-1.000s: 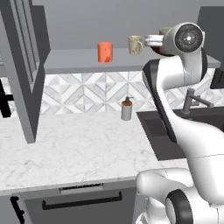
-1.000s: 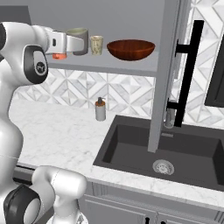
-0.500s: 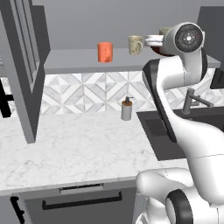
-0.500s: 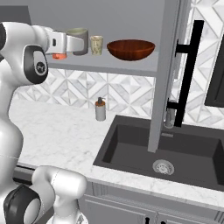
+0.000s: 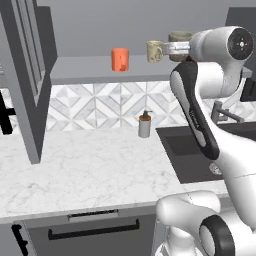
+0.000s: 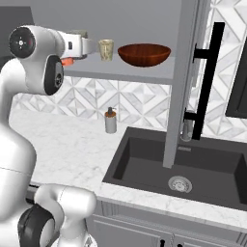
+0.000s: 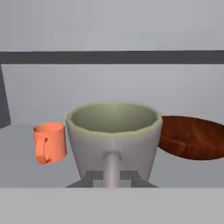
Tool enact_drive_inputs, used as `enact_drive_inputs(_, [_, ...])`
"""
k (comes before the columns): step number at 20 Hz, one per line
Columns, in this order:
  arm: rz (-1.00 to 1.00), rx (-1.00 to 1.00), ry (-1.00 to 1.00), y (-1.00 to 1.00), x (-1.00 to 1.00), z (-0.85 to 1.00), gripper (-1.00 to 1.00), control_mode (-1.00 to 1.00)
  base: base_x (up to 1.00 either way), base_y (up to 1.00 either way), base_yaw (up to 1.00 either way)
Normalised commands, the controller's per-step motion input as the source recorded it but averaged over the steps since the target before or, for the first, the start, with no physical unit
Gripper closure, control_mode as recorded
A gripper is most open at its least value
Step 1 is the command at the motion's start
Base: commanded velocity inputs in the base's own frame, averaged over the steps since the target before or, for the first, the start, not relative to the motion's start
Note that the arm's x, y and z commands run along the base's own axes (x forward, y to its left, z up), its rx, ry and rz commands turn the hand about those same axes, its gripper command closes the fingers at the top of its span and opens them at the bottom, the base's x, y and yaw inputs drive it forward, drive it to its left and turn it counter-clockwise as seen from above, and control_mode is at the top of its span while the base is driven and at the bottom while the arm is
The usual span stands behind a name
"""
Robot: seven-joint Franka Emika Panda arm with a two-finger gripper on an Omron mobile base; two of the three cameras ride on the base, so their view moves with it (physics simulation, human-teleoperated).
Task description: Gather all objects into one cabinet and sort the glasses and bowls to opposite sides.
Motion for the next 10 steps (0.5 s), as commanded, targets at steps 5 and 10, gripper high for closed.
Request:
enact_drive_inputs(5, [0.51, 0.05, 0.00, 0.20, 0.28, -0.29, 1.00, -1.00, 0.00, 0.00, 0.00])
enact_drive_inputs(10, [0.28, 0.02, 0.03, 0.22, 0.16, -0.12, 1.00, -1.00, 0.00, 0.00, 0.00])
